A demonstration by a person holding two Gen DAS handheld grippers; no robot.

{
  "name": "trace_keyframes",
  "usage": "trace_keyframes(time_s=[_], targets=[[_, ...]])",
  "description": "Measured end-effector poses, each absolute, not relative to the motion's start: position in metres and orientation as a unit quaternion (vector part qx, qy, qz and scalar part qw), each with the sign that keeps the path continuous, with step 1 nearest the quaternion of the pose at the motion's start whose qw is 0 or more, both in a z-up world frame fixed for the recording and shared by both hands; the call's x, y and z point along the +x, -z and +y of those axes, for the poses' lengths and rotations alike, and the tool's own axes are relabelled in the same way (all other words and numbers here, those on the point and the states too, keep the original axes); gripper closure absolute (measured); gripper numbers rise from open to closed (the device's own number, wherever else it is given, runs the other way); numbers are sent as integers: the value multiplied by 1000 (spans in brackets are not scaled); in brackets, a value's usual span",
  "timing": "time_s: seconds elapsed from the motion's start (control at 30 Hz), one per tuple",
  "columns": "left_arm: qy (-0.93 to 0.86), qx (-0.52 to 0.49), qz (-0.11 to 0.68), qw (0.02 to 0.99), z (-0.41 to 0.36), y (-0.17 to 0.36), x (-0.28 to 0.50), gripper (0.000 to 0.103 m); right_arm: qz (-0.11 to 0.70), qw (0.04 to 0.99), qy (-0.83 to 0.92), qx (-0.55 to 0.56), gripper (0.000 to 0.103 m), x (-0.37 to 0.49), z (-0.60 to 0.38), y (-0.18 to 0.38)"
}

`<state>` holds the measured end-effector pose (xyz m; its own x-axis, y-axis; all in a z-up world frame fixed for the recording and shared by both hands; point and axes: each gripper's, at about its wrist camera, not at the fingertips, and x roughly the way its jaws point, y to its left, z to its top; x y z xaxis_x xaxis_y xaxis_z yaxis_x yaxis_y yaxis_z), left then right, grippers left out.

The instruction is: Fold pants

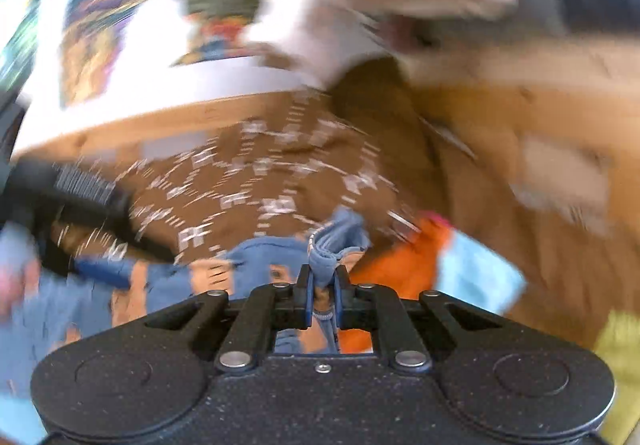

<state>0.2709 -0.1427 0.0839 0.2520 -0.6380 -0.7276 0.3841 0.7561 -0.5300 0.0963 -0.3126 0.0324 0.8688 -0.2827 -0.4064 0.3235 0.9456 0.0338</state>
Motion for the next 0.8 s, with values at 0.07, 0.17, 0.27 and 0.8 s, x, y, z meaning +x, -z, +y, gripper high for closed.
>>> trace_keyframes(time_s=[0.07,0.17,0.27,0.8], targets=[[346,-143,528,762,-141,-87,276,22,202,970,135,-14,93,98,-291,-32],[379,-148,542,736,-152,-87,278,21,210,968,102,-87,93,101,-266,-28],[415,-149,553,707,-169,-85,275,18,228,961,81,-138,93,105,-247,-20],[470,234,449,723,-297,-112,209,28,262,948,66,-168,91,104,-239,-3]])
